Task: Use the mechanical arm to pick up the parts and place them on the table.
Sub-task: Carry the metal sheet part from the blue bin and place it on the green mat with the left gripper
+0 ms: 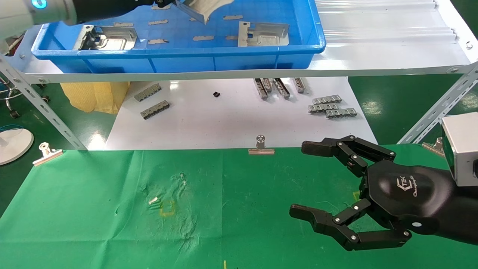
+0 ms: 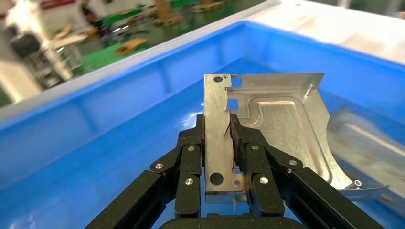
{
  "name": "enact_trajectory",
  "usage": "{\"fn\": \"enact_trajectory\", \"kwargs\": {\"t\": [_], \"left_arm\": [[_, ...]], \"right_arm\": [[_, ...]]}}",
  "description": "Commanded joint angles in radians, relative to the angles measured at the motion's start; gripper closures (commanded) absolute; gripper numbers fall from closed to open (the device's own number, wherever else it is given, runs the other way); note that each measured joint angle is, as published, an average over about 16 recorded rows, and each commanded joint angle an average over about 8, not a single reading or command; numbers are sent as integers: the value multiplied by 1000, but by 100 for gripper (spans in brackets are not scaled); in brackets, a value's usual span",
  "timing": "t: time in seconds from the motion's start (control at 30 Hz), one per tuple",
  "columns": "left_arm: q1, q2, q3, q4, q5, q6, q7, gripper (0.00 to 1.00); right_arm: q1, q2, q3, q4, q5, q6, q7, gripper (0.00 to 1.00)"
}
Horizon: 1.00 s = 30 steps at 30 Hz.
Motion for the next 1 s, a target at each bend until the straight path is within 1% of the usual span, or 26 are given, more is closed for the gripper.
{"fn": "enact_trajectory", "kwargs": {"t": [0.03,0.33,0.47,0.53,0.67,0.83,0.93,1.0], "left_arm": [[-3,-18,-6,-9,-9,56,19,100],[-12,-115,-7,-38,-26,404,92,100],[-2,-146,12,-72,-19,507,116,100],[11,-164,27,-105,-20,531,121,100],[60,-215,76,-201,-41,540,112,100],[168,-296,174,-343,-90,538,98,100],[236,-327,244,-394,-99,530,125,100],[270,-331,287,-402,-83,519,170,100]], "right_arm": [[0,0,0,0,0,0,0,0],[0,0,0,0,0,0,0,0],[0,0,0,0,0,0,0,0],[0,0,0,0,0,0,0,0],[0,0,0,0,0,0,0,0],[0,0,0,0,0,0,0,0],[0,0,0,0,0,0,0,0],[0,0,0,0,0,0,0,0]]}}
